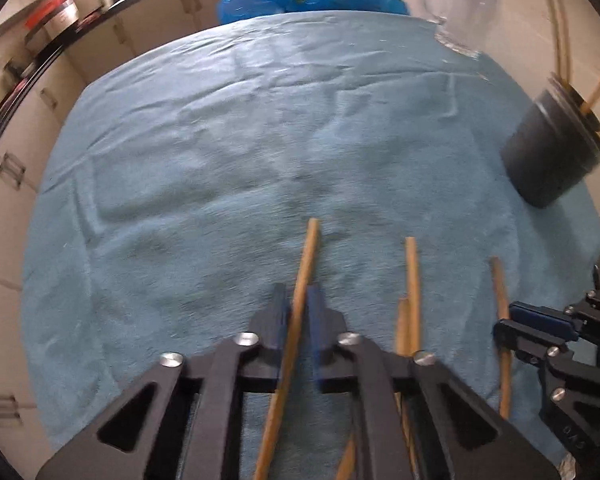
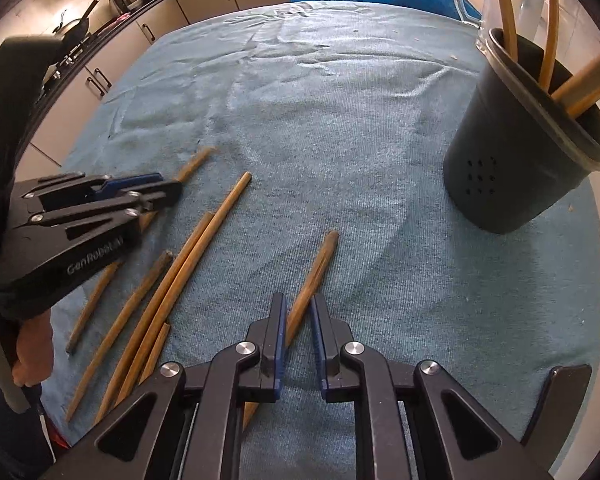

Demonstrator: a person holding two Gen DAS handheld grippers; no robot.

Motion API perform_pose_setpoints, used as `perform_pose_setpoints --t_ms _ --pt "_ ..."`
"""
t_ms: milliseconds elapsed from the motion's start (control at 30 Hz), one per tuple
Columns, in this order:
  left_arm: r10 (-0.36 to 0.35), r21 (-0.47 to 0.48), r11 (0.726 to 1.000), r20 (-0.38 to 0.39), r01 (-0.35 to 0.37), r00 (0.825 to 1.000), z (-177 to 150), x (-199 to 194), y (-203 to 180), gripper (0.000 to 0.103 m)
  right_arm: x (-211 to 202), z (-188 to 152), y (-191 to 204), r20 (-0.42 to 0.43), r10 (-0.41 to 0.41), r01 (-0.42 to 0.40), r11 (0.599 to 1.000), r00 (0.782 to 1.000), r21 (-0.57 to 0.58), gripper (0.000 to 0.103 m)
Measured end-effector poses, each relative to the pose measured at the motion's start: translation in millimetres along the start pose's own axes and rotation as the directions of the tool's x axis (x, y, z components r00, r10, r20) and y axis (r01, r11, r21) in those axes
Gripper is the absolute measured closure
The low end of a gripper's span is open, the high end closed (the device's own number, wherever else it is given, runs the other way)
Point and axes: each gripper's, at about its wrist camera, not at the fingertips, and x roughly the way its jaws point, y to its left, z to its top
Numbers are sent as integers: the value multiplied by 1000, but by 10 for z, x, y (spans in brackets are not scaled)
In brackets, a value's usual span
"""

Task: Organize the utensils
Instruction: 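Move both open tools back toward the remaining chopsticks, then grasp a wooden chopstick with the left tool while the right tool grasps another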

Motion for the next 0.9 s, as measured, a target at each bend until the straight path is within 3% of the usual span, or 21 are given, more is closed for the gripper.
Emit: perform_pose_setpoints --t_ms 133,267,500,600,667,800,900 --pt "39 -97 994 -17 -40 999 -115 -54 280 97 36 68 19 -4 -15 15 1000 1000 2 90" --pt "17 -145 989 -13 -19 1000 -258 -108 471 97 36 93 59 -12 -29 28 1000 1000 -13 90" --pt "27 -152 988 3 -27 1000 -210 -93 467 97 57 143 124 6 -57 58 998 998 -16 92" --pt "-25 -171 985 32 30 999 -228 -153 492 97 35 140 95 29 -20 20 1000 999 20 96" --pt "-29 -171 984 95 45 995 -277 -355 500 97 -92 116 119 85 29 -31 999 996 20 96" --pt "-52 -185 977 260 102 964 -384 -973 517 97 -544 43 226 241 79 -77 997 967 -15 96" --pt "-43 -180 976 383 120 923 -509 -1438 471 97 -993 -105 322 402 97 -78 995 910 -64 96"
